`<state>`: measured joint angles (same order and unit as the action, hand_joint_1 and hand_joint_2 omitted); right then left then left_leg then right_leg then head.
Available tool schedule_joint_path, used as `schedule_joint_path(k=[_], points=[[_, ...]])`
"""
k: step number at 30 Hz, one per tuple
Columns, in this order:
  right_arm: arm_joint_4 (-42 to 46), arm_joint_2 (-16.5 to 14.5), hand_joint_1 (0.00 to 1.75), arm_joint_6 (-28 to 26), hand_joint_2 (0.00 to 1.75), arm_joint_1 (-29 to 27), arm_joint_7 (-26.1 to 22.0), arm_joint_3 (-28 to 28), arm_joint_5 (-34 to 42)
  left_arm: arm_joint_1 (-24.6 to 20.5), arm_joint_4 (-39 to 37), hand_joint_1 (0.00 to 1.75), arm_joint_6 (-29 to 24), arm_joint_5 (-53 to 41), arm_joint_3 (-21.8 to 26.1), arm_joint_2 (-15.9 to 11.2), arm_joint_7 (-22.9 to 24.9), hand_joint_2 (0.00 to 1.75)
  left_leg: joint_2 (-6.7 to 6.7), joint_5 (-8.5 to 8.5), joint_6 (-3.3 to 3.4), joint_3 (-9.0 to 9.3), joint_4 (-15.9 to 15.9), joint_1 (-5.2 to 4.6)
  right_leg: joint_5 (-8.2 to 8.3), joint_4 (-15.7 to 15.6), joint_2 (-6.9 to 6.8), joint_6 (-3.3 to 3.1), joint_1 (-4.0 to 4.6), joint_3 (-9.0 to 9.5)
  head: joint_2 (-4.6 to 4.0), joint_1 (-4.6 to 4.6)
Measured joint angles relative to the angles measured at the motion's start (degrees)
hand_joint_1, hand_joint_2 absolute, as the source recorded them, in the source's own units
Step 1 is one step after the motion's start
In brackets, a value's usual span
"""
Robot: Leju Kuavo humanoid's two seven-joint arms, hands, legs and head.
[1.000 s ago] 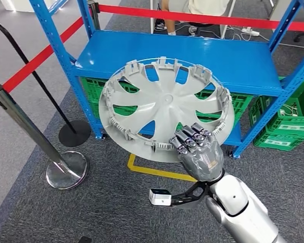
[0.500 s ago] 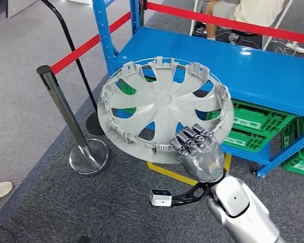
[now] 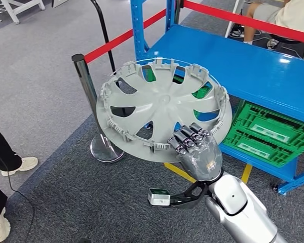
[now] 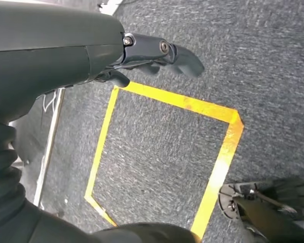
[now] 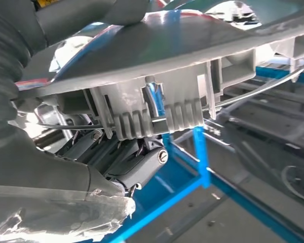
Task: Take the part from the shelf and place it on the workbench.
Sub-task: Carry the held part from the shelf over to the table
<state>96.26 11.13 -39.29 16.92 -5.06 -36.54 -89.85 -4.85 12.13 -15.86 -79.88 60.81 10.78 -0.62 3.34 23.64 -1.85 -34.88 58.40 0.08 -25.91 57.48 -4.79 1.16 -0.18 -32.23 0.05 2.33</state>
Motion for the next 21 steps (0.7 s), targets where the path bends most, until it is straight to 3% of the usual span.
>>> schedule_joint_path(k=[1,2,4,6,8,10,11,13,14,15,17,19,21], points=[[0.0,0.0,1.75,0.0,1.75,0.1,0.1,0.0,0.0,-0.1,0.0,0.00,0.1,0.0,0.0,0.0,0.0,1.75,0.76,-0.29,0.35,0.79,-1.7,-0.17,-0.08,0.1,-0.58,0.24,0.23,0.02,0.00,-0.06],[0.0,0.0,1.75,0.0,1.75,0.1,0.3,-0.1,0.0,-0.1,0.0,0.00,0.2,0.0,0.0,0.0,0.0,1.75,0.66,-0.20,0.75,0.82,-2.3,-0.35,-0.13,0.0,-1.20,0.53,0.39,0.05,0.00,-0.13],[0.0,0.0,1.75,0.0,1.75,0.1,0.5,-0.1,0.0,0.0,0.0,0.00,0.3,0.0,0.0,0.0,0.1,1.75,-0.82,-0.46,1.60,0.54,-2.3,-0.30,-0.38,0.0,-1.92,1.11,0.22,0.17,-0.01,-0.33],[0.0,0.0,1.75,0.0,1.75,0.1,0.6,-0.2,0.0,0.1,0.0,0.00,0.3,0.0,0.0,0.0,0.3,1.75,-2.21,-0.77,2.33,0.47,-2.4,-0.10,-2.46,2.9,0.56,1.66,-0.07,-1.01,-0.01,-0.48],[0.0,0.0,1.75,0.0,1.75,0.0,0.6,-0.2,0.0,0.0,0.0,0.00,0.4,0.0,0.0,0.0,0.4,1.75,-3.57,-0.92,2.80,0.32,-2.4,-0.03,-6.36,10.4,3.85,1.82,-0.17,-4.38,-0.01,-0.72],[0.0,0.0,1.75,0.0,1.75,-0.1,0.7,-0.3,0.0,0.0,0.0,0.00,0.5,0.0,0.0,0.0,0.4,1.75,-5.10,-1.01,2.97,0.22,-2.4,-0.11,-8.54,16.9,4.66,1.76,-0.10,-7.52,-0.01,-0.84],[0.0,0.0,1.75,0.0,1.75,-0.1,0.7,-0.3,0.0,0.0,0.0,0.00,0.6,0.0,0.0,0.0,0.4,1.75,-5.93,-1.07,2.97,0.21,-2.4,-0.13,-7.96,17.1,4.74,1.68,-0.10,-7.75,-0.01,-0.87],[0.0,0.0,1.75,0.0,1.75,-0.1,0.7,-0.4,0.0,0.1,0.0,0.00,0.8,0.0,0.0,0.0,0.5,1.75,-7.64,-1.18,2.82,0.22,-2.3,-0.09,-4.03,10.9,5.54,1.48,-0.25,-4.86,-0.01,-0.88],[0.0,0.0,1.75,0.0,1.75,-0.1,0.7,-0.4,0.0,0.1,0.0,0.00,0.8,0.0,0.0,0.0,0.5,1.75,-8.41,-1.25,2.66,0.15,-2.2,-0.11,-2.40,6.6,6.86,1.40,-0.42,-2.79,-0.01,-0.87],[0.0,0.0,1.75,0.0,1.75,-0.1,0.7,-0.4,0.0,0.0,0.0,0.00,0.9,0.0,0.0,0.0,0.5,1.75,-9.10,-1.34,2.43,0.00,-2.1,-0.12,-1.33,3.2,8.00,1.34,-0.58,-1.07,-0.01,-0.85],[0.0,0.0,1.75,0.0,1.75,0.0,0.7,-0.4,0.0,0.1,0.0,0.00,0.9,0.0,0.0,0.0,0.5,1.75,-10.20,-1.69,1.73,-0.47,-2.0,0.00,-1.11,0.8,9.17,1.11,-0.58,0.25,-0.01,-0.80],[0.0,0.0,1.75,0.0,1.75,0.0,0.7,-0.5,0.0,0.3,0.0,0.00,0.9,0.0,0.0,0.0,0.5,1.75,-10.74,-1.99,1.00,-0.81,-2.1,0.27,-0.72,0.6,8.02,0.50,-0.38,0.34,-0.01,-0.79],[0.0,0.0,1.75,0.0,1.75,-0.1,0.7,-0.5,0.0,0.4,0.0,0.00,0.8,0.0,0.0,0.0,0.5,1.75,-8.37,-0.60,0.43,-1.86,-0.2,0.16,-0.33,0.2,6.68,-0.25,-0.42,0.50,-0.01,-0.54]])
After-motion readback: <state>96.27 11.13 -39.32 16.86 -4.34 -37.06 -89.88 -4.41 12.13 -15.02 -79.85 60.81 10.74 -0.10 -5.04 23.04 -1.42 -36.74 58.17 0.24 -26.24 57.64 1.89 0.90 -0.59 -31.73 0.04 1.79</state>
